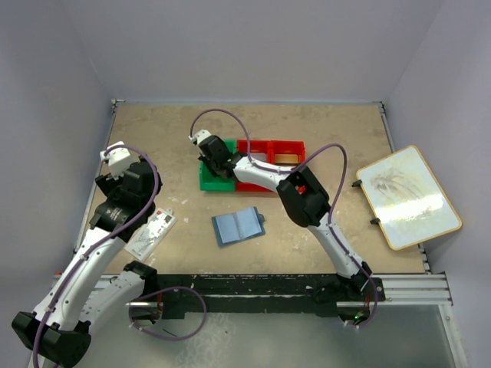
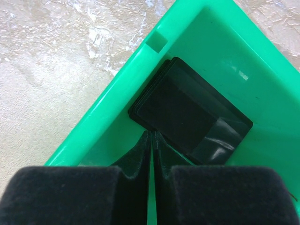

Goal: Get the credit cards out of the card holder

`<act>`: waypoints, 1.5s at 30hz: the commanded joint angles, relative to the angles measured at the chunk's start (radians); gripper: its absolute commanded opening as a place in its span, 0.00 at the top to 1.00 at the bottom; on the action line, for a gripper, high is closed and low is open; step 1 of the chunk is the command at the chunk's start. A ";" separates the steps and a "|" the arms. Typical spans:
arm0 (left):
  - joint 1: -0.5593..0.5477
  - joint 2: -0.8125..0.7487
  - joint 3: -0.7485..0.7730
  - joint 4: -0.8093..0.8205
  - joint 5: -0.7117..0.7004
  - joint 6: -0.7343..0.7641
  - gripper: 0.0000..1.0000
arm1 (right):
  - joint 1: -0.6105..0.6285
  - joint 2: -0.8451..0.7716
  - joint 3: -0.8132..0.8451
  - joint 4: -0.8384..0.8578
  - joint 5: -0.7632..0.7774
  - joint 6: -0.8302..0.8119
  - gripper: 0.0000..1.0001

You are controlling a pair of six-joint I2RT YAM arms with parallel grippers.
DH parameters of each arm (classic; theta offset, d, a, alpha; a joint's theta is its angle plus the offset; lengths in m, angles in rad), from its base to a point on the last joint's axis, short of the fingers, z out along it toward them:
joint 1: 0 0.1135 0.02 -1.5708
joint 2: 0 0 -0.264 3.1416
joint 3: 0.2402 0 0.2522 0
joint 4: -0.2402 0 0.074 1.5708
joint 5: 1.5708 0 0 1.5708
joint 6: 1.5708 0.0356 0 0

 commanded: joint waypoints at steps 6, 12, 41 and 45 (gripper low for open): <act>0.005 -0.005 0.004 0.021 -0.010 0.027 0.14 | 0.002 -0.027 -0.018 -0.025 -0.005 0.016 0.90; 0.005 -0.009 0.005 0.019 -0.012 0.026 0.14 | 0.002 -0.198 -0.062 0.029 -0.143 0.053 0.80; 0.004 -0.017 0.015 0.006 -0.069 -0.002 0.13 | -0.272 -1.520 -1.105 0.345 0.332 0.107 0.00; 0.005 -0.022 0.023 0.011 -0.067 -0.009 0.13 | -0.434 -1.581 -1.153 0.264 0.179 0.194 0.00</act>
